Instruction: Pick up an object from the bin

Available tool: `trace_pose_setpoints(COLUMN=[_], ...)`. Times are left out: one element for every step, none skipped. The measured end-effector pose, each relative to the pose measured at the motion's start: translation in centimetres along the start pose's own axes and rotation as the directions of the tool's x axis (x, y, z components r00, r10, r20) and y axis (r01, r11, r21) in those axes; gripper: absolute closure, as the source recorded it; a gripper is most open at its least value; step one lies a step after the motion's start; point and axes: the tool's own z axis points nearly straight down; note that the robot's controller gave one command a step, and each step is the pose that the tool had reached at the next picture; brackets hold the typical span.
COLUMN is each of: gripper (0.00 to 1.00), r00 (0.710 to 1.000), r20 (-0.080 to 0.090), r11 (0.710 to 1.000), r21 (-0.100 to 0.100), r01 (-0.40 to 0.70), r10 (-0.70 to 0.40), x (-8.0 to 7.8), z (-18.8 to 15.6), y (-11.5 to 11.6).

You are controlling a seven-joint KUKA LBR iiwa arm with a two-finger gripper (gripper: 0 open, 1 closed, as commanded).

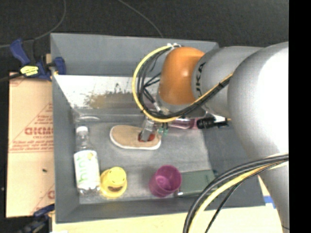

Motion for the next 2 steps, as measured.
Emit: trace_pose_setpoints(gripper=[1.0, 1.0], r00=[1.0, 1.0], r20=[-0.006, -0.001], r11=[1.0, 1.0], r21=[0.003, 0.0], r01=[0.001, 0.002], r10=[-0.001, -0.002], x=[0.1, 0.0], z=[-1.9, -4.0], y=[-0.1, 0.0])
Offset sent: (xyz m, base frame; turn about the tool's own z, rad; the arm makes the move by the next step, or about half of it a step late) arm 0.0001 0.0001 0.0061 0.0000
